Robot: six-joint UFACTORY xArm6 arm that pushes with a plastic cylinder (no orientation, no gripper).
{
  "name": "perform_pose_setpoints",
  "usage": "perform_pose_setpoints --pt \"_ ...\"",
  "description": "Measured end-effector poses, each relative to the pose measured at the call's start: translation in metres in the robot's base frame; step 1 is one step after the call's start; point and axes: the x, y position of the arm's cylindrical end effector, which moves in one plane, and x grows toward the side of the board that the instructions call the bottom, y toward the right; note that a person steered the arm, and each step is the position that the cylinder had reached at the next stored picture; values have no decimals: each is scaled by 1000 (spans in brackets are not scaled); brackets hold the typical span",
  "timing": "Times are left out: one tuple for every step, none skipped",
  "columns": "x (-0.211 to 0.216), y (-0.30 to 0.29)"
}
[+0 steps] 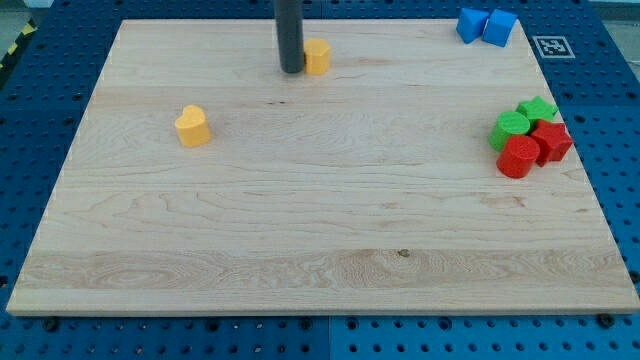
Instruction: Move the yellow hexagon left of blue triangle
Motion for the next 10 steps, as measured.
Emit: perform_pose_setpoints --pt "-9 24" --pt "-22 49" --pt "-39 73" --pt "-49 99" --pt "-61 126" --pt "-77 160" --pt "-84 183" --pt "-84 171" --pt "-96 154" --pt "-97 153"
